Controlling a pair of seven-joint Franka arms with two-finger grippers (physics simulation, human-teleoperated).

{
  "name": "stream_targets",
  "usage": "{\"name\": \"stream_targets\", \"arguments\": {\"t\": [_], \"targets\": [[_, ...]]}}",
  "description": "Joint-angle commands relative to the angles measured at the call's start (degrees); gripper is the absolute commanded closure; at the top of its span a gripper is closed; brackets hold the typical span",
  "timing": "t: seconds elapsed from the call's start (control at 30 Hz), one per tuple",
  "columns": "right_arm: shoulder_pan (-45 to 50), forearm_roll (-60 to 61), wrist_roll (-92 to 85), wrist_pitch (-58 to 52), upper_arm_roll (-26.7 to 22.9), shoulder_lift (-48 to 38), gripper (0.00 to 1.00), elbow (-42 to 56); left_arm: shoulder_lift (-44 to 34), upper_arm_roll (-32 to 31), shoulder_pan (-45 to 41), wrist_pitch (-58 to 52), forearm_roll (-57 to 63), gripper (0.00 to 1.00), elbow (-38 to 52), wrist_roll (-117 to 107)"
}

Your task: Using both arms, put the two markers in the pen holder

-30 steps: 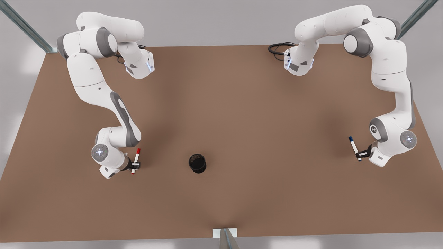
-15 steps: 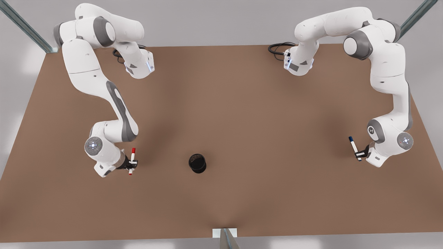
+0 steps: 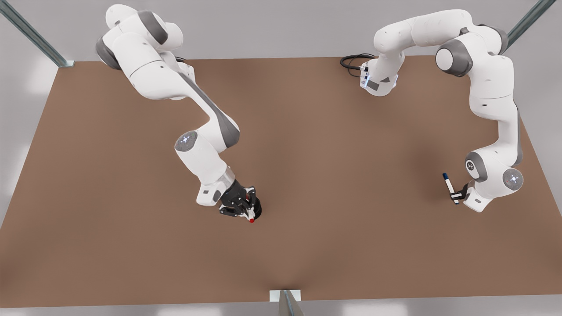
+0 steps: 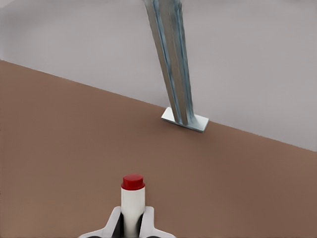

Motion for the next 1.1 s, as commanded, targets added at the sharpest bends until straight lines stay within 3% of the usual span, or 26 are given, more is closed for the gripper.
{"name": "stream_targets", "arguments": {"t": [0.0, 0.17, 0.33, 0.7, 0.97, 1.0, 1.07], "targets": [[0.32, -2.85, 0.08, 19.65, -0.18, 1.05, 0.79, -0.32, -0.14, 0.0, 0.0, -0.01, -0.03, 0.7, 0.1, 0.2], [-0.99, -4.36, -1.51, 33.89, -0.27, 3.08, 0.79, -9.45, -0.58, -0.09, 0.18, -0.1, 0.06, 0.74, 0.45, 0.55], [-1.35, -4.36, -1.6, 40.14, -0.53, 2.99, 0.79, -15.35, -3.22, -0.79, 0.7, -1.07, -0.29, 0.75, 0.8, 7.67], [-1.26, -4.36, -1.42, 43.74, -0.71, 2.81, 0.79, -22.73, -12.71, -5.18, 0.7, -21.19, -14.09, 0.74, 0.89, 40.79], [-2.31, -10.16, -1.51, 43.83, -0.71, 5.1, 0.76, -25.37, -13.59, -7.47, 0.0, -33.59, -21.74, 0.73, 5.9, 45.46], [-2.58, -10.34, -1.51, 43.83, -0.71, 5.45, 0.56, -25.46, -13.41, -8.35, 0.09, -34.46, -23.67, 0.73, 5.73, 45.55], [-2.66, -10.34, -1.34, 43.83, -0.62, 5.45, 0.01, -25.37, -13.24, -10.27, 0.09, -35.52, -28.41, 0.73, 5.99, 53.35]]}}
